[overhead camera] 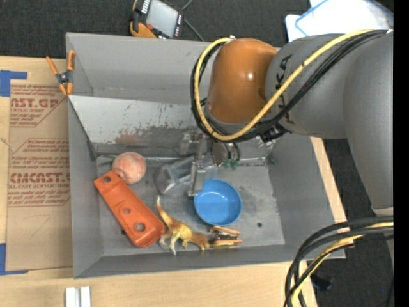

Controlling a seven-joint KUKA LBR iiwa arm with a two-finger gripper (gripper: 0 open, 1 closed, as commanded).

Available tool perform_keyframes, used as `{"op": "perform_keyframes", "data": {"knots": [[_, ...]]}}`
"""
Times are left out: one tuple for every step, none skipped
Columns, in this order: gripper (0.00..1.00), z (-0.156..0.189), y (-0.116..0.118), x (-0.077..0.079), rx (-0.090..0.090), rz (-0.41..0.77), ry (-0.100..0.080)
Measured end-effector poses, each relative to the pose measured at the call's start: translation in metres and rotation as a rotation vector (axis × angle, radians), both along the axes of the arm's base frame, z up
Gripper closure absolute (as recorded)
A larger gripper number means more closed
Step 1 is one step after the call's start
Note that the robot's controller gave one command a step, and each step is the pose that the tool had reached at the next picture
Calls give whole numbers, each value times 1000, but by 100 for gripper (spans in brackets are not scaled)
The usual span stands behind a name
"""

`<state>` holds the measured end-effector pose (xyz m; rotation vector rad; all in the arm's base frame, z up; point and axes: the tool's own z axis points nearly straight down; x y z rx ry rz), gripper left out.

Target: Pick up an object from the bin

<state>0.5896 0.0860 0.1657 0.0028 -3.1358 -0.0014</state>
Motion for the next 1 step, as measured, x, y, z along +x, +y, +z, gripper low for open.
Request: {"op": "perform_keyframes", "data": {"knots": [[0, 5, -1, 2, 1, -1, -8]]}}
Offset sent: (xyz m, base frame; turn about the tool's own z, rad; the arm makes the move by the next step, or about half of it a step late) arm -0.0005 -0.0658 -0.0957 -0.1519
